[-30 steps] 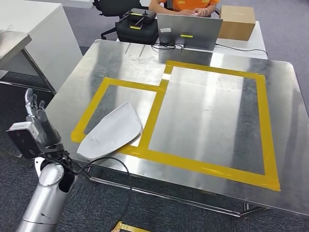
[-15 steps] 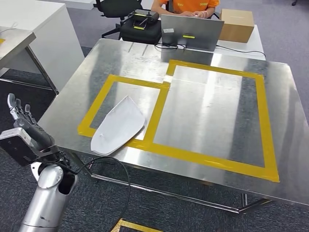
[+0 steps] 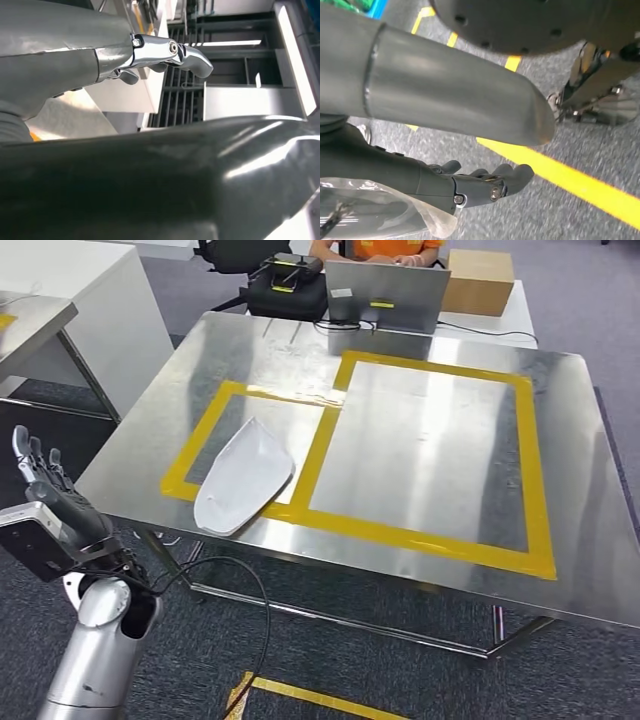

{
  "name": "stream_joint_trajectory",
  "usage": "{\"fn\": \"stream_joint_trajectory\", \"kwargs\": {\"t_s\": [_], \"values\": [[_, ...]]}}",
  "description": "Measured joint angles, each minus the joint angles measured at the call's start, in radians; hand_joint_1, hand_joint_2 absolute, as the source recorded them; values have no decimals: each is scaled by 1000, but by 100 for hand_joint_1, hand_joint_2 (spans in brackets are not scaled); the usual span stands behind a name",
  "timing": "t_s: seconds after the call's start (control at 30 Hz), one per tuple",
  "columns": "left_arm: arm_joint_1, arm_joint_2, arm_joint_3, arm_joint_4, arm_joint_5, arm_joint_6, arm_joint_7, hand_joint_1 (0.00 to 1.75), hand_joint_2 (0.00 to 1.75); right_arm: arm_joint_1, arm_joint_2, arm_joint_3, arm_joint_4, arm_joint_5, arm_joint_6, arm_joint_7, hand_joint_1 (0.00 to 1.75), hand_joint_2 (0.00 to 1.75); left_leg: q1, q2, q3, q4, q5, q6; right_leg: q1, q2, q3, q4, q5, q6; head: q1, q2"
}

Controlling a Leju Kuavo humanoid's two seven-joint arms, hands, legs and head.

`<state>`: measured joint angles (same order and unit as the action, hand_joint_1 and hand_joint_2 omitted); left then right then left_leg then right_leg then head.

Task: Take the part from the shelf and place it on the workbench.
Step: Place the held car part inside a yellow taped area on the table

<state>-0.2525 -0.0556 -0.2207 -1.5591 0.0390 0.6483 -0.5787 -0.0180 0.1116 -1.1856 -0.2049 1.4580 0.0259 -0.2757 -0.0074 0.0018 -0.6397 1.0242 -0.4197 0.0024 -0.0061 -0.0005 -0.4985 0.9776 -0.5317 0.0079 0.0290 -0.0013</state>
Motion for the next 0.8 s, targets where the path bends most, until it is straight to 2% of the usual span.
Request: {"fn": "stream_joint_trajectory", "kwargs": {"t_s": [0.03,0.1,0.13,0.17,0.2,0.23,0.27,0.33,0.37,0.4,0.47,0.5,0.53,0.57,0.63,0.67,0.7,0.73,0.77,0.8], "values": [[0,1,0,0,0,0,0,0,0,0,1,0,0,0,-1,0,0,0,1,-1,-10,29,-34,-5,-1,-2,-6,-2,10,-9,-2,0],[0,3,0,0,0,2,0,0,0,-1,1,0,-1,2,-2,1,0,0,5,-2,-39,142,-133,-14,0,-5,-25,-1,31,-18,-6,0],[1,5,0,0,0,3,0,0,0,-1,1,0,-1,4,-2,2,0,0,7,-2,-49,204,-169,-18,2,-5,-36,0,41,-19,-6,0],[4,7,0,0,1,5,-1,0,0,-1,1,0,-1,6,-1,4,0,0,9,-2,-50,247,-185,-19,3,-6,-51,2,51,-19,-6,0],[6,9,0,-1,0,8,-1,0,0,-1,1,0,-1,7,-1,6,0,0,10,-2,-37,259,-179,-19,4,-6,-65,5,60,-19,-7,0],[8,11,0,-4,0,10,-2,0,0,-1,1,0,-1,9,-1,8,0,0,10,-2,-8,234,-157,-17,5,-5,-79,8,68,-18,-7,0],[10,12,0,-7,0,13,-3,0,0,-1,1,0,-1,10,-1,9,0,0,9,-2,36,177,-132,-13,6,-5,-91,11,76,-16,-7,0],[11,15,0,-19,-1,17,-5,0,0,-1,2,0,-1,11,-1,11,0,0,6,-2,131,31,-113,-2,8,-3,-110,17,89,-8,-6,0],[11,15,0,-25,-1,17,-6,0,0,-1,2,0,-1,11,-1,11,0,0,3,-3,160,-18,-113,3,8,-3,-114,18,97,-2,-6,0],[10,16,0,-29,-2,18,-8,0,0,-1,3,0,0,11,-1,12,0,0,-1,-3,171,-44,-117,7,7,-4,-118,18,104,4,-7,0],[10,16,1,-34,-3,18,-9,0,0,-2,3,0,0,11,-1,12,0,0,-2,-2,164,-51,-104,18,4,-4,-121,18,114,17,-9,0],[9,16,1,-36,-3,18,-10,0,0,-2,3,0,0,11,-1,12,0,0,-1,1,157,-54,-95,25,3,-3,-129,27,101,22,-9,0],[9,16,1,-37,-3,18,-10,0,0,-1,3,0,0,11,-1,12,0,0,0,3,149,-57,-83,33,2,-2,-141,51,71,26,-8,0],[9,17,1,-39,-3,18,-11,0,0,-1,3,0,0,11,-1,12,0,0,2,5,137,-59,-71,39,2,-1,-159,95,25,30,-6,0],[12,17,1,-41,-3,19,-12,0,0,-2,4,0,0,11,-2,12,0,0,1,5,108,-57,-48,44,1,-1,-198,226,-66,36,-4,0],[14,17,1,-42,-4,19,-13,0,0,-2,4,0,0,11,-2,13,0,0,0,6,91,-57,-36,44,0,-1,-207,283,-86,39,-4,0],[16,17,1,-42,-3,19,-14,0,0,-1,4,0,0,11,-3,14,0,0,0,6,75,-55,-24,42,-1,-1,-204,312,-82,42,-4,0],[18,18,1,-42,-3,20,-14,0,0,-1,5,0,0,11,-3,14,0,0,1,7,58,-54,-13,40,-3,-1,-182,307,-60,44,-4,0],[20,18,1,-42,-3,20,-14,0,0,-1,5,0,0,11,-4,15,0,0,1,7,43,-50,-3,36,-5,-1,-144,267,-32,46,-4,0],[20,19,2,-43,-3,20,-15,0,0,-2,5,0,0,11,-5,15,0,0,2,7,29,-45,5,32,-8,-1,-90,201,-13,48,-4,0]]}}
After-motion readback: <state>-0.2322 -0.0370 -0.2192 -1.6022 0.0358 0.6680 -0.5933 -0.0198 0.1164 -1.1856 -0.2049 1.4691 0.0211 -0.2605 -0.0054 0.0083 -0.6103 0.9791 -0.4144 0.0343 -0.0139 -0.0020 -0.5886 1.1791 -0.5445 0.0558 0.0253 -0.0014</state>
